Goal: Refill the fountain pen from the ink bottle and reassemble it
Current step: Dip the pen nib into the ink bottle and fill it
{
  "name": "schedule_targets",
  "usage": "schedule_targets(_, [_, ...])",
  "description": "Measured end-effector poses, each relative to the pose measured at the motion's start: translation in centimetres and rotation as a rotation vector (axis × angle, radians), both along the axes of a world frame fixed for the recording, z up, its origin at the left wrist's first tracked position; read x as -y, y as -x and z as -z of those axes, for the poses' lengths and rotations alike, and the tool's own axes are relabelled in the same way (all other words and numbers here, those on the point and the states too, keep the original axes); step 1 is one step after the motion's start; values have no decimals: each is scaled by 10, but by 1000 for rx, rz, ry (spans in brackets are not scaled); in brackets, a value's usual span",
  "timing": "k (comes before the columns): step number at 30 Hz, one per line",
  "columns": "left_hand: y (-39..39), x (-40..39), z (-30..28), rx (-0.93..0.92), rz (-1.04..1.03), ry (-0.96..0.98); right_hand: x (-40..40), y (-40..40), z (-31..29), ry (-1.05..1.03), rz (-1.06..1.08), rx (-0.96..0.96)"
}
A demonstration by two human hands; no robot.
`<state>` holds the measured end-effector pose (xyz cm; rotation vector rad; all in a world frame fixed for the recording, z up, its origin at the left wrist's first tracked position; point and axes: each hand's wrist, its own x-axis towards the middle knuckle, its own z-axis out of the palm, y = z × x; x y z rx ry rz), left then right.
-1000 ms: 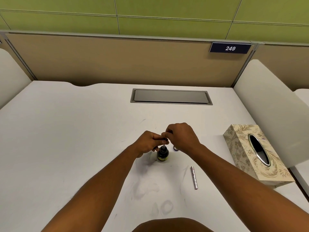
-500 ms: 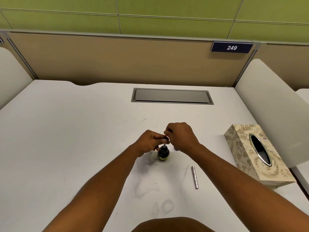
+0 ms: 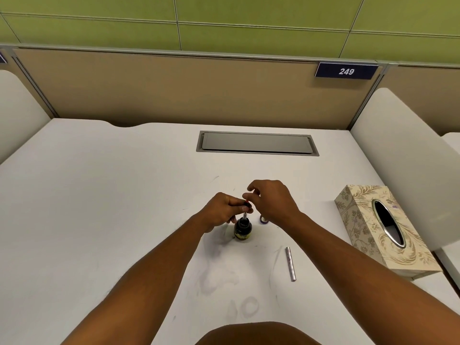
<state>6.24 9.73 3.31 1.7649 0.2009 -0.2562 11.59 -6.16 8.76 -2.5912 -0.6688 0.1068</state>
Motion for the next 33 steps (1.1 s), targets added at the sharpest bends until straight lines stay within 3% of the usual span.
schedule_targets(33, [0, 2, 0, -50, 32, 142, -2, 2, 2, 82, -64, 89])
